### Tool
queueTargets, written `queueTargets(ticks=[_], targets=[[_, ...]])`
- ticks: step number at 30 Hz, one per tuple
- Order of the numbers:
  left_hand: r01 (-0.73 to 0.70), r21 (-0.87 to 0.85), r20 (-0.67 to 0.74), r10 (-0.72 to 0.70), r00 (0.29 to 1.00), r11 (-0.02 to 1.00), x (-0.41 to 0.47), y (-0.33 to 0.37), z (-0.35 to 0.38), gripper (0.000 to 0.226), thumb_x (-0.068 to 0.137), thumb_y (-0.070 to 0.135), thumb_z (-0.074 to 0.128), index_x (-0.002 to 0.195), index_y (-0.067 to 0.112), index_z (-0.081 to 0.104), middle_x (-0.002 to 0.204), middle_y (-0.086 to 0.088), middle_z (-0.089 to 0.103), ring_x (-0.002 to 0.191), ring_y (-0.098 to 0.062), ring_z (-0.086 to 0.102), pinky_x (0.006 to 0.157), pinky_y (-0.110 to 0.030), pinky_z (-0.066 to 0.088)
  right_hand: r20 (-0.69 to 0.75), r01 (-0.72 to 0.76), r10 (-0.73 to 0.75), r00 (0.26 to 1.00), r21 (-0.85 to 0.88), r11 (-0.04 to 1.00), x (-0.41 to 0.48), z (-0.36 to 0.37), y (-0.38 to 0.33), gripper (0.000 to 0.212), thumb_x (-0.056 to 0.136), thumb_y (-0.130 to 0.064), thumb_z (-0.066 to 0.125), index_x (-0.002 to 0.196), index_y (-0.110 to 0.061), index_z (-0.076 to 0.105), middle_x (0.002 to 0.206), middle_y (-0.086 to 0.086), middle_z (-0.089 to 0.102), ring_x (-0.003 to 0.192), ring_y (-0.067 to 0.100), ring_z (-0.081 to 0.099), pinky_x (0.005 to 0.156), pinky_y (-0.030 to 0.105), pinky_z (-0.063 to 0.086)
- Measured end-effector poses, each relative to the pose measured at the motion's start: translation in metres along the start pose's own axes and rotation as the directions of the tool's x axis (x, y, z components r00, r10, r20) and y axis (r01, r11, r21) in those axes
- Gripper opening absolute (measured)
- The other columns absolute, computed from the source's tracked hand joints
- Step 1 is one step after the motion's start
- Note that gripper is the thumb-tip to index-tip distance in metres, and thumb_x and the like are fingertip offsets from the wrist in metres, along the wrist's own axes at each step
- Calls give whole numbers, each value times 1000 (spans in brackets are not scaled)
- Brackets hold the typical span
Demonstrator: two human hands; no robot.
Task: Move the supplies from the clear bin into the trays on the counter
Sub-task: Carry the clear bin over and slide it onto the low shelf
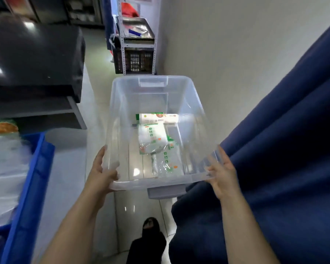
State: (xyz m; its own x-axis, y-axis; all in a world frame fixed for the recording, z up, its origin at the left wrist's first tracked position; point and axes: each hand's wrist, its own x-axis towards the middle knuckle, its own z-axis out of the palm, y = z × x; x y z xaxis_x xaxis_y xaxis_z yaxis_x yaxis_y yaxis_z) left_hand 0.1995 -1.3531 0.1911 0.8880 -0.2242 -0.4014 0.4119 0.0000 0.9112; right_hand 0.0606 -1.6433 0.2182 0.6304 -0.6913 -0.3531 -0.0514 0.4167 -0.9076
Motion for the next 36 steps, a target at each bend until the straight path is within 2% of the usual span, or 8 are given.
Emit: queueTargets(ticks=[4,9,15,18,23,27,32,36], targets=[[22,-3,-48,-22,999,1000,83,20,21,77,84,6,58,123,70,36,109,-9,59,84,-23,59,54,-35,55,17,-12,13,1000,-72,997,94,46,-16,53,91,2,49,125,-37,57,99,8,68,73,23,63,73,52,57],[45,-50,-69,-48,996,998,166,64,44,89,71,-7,46,129,60,39,125,4,56,104,-29,61,65,-53,59,216,13,19,976,-146,989,185,94,-60,61,79,7,45,124,-31,59,113,6,67,89,30,67,74,58,53],[14,-74,-121,-23,992,997,269,112,74,93,65,-7,43,118,68,43,112,31,59,101,-5,60,58,-42,59,227,-41,70,971,-129,991,311,152,-82,75,66,11,38,119,-37,62,111,6,68,75,26,67,62,45,55],[13,-95,-153,-27,988,995,335,134,93,94,64,-9,43,111,73,44,110,26,60,92,-7,67,57,-46,58,298,-56,95,950,-138,989,389,184,-92,76,67,12,39,126,-32,57,117,9,67,83,30,67,64,45,54],[-61,-61,-234,45,971,996,453,182,132,93,70,-17,42,105,69,49,99,18,71,83,-10,70,50,-30,55,360,-119,171,917,-162,980,530,254,-121,78,67,13,38,127,-34,56,115,5,68,88,32,68,67,54,55],[-40,-144,-328,-10,945,989,534,230,141,91,76,-17,43,126,59,45,112,-2,64,82,-26,64,66,-55,58,455,-113,182,872,-174,978,621,332,-150,76,69,14,33,103,-45,67,96,-2,72,74,22,69,63,64,51],[-39,-164,-457,-41,888,986,635,284,124,84,83,-10,46,140,51,33,106,-5,62,61,-16,61,50,-38,55,506,-111,189,841,-180,977,711,444,-162,73,72,15,34,119,-35,60,112,2,68,95,34,61,72,70,45],[-25,-213,-507,-88,857,977,737,324,84,79,85,-6,50,137,52,36,84,-11,58,63,-24,55,50,-44,56,554,-121,209,806,-192,974,780,547,-153,66,84,12,39,130,-32,53,128,8,60,111,39,56,77,79,38]])
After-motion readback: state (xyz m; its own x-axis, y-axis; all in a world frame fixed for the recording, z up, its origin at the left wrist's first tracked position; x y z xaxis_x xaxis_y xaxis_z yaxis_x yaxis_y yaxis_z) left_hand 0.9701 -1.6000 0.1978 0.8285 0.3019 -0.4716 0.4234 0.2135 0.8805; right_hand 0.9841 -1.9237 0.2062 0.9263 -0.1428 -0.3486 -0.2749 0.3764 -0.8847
